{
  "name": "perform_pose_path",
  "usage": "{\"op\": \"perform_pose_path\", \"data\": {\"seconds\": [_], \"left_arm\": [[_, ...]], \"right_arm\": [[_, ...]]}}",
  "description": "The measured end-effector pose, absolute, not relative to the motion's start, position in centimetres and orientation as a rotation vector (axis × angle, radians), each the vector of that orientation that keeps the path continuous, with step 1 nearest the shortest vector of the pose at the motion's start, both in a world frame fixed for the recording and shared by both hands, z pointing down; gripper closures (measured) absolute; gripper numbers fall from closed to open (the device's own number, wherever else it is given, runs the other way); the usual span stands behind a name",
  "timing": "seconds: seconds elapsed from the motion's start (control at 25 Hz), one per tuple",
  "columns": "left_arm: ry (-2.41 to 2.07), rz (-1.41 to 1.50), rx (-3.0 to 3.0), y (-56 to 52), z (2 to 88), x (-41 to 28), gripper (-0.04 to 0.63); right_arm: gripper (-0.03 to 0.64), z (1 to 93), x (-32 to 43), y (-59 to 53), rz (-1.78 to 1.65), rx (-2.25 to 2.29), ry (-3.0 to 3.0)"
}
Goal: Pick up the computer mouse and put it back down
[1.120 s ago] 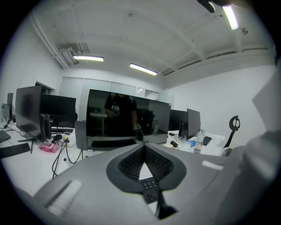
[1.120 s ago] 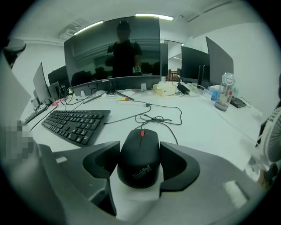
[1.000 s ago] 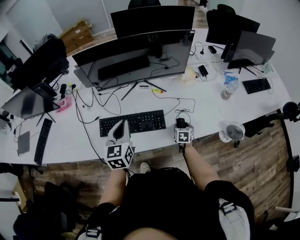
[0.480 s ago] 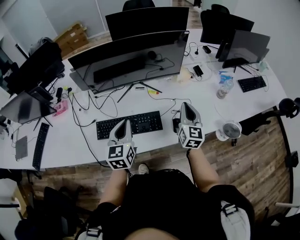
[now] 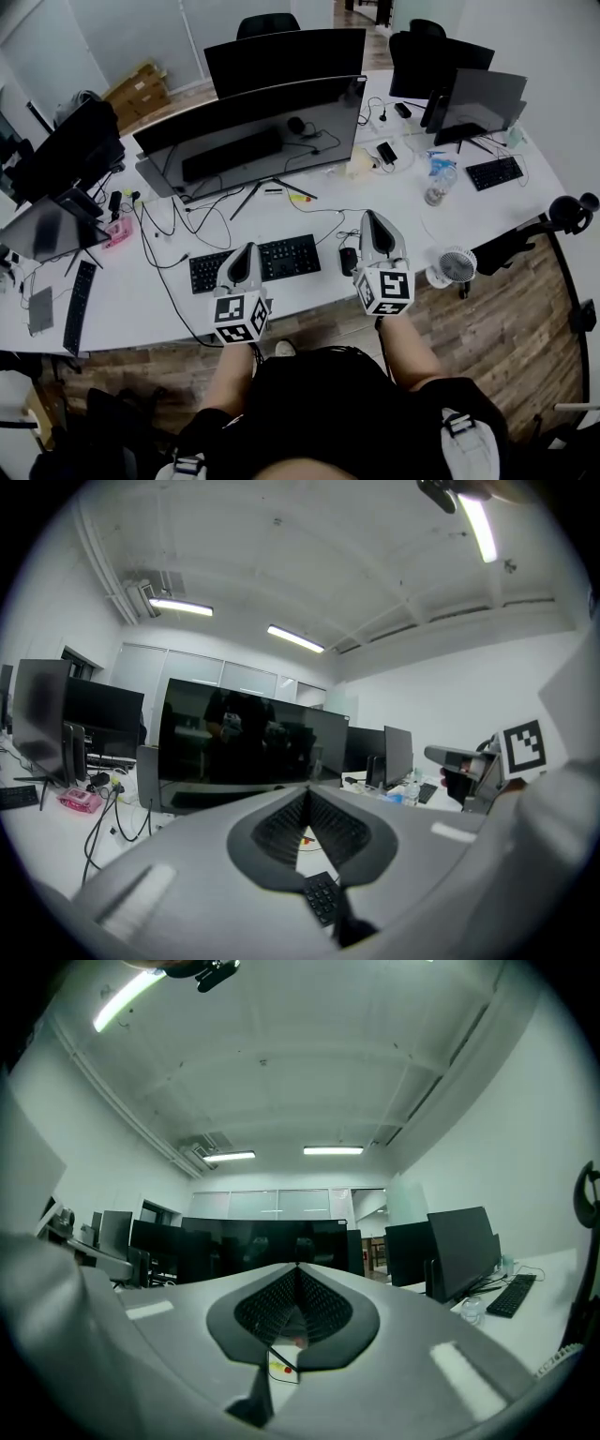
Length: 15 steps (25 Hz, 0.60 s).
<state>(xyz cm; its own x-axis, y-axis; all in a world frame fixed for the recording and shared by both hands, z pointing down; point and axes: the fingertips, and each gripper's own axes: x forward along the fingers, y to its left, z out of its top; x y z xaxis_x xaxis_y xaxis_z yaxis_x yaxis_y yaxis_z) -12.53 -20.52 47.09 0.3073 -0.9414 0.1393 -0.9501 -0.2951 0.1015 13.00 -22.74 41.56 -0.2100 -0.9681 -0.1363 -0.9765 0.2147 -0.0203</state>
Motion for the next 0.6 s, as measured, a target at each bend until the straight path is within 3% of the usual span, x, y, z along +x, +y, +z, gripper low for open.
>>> {"op": "perform_pose_path", "data": {"seconds": [0.6], "left_arm": [[-1.753,0.061,2.412,-19.98,46.40,-12.29,0.541]], "right_arm": [[0.618,40.52,12.64,-22.67,0.118,-1.876,2.352]]}}
